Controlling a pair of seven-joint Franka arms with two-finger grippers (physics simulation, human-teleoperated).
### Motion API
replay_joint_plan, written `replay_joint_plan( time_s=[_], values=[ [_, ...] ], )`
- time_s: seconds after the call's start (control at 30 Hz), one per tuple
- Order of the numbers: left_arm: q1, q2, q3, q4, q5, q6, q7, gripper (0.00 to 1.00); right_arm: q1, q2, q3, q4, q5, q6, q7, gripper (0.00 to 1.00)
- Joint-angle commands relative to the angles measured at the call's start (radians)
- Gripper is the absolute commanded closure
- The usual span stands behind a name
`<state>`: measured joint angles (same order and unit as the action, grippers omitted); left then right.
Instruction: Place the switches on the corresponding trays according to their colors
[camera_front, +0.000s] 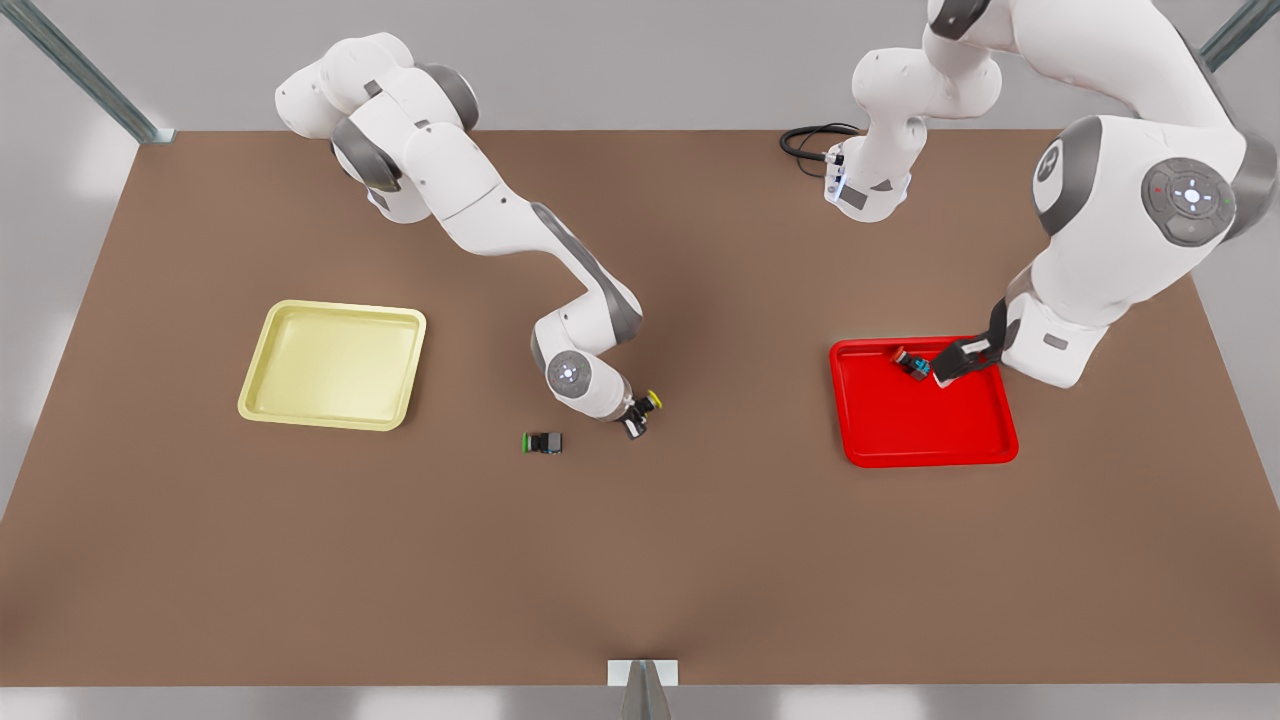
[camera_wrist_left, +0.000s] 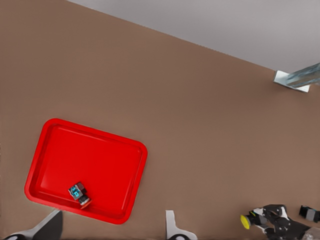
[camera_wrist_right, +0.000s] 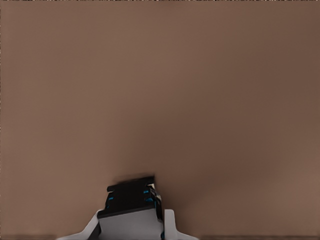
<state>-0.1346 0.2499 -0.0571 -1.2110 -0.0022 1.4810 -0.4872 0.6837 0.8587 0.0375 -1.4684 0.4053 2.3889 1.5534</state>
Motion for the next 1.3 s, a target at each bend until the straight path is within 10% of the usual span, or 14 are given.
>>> replay_joint_plan(
  time_s=[0.0, 0.37, 0.5, 0.87, 0.93, 1.17, 1.27],
  values=[
    [0.003, 0.000, 0.002, 0.007, -0.007, -0.130, 0.286, 0.00, -0.001, -0.004, 0.001, -0.001, 0.000, -0.020, -0.010, 0.64],
    [0.000, -0.001, 0.000, 0.036, -0.007, -0.243, 0.286, 0.00, -0.466, -0.240, -0.010, -0.032, -0.086, -0.612, -0.662, 0.64],
    [0.003, -0.001, 0.002, 0.036, -0.007, -0.249, 0.288, 0.00, -0.538, -0.270, -0.217, -0.138, -0.178, -0.817, -1.205, 0.64],
    [0.001, -0.001, 0.002, 0.036, -0.007, -0.257, 0.286, 0.00, -0.576, -0.441, -0.249, -0.696, -0.333, -0.300, -1.415, 0.64],
    [0.001, -0.001, 0.002, 0.036, -0.009, -0.257, 0.286, 0.00, -0.576, -0.437, -0.249, -0.693, -0.332, -0.301, -1.415, 0.00],
    [0.000, -0.001, 0.000, 0.036, -0.009, -0.265, 0.286, 0.00, -0.570, -0.494, -0.246, -0.649, -0.332, -0.458, -1.418, 0.00],
    [0.000, -0.001, 0.000, 0.038, -0.009, -0.265, 0.286, 0.00, -0.550, -0.492, -0.229, -0.357, -0.332, -0.616, -1.415, 0.00]
  ],
)
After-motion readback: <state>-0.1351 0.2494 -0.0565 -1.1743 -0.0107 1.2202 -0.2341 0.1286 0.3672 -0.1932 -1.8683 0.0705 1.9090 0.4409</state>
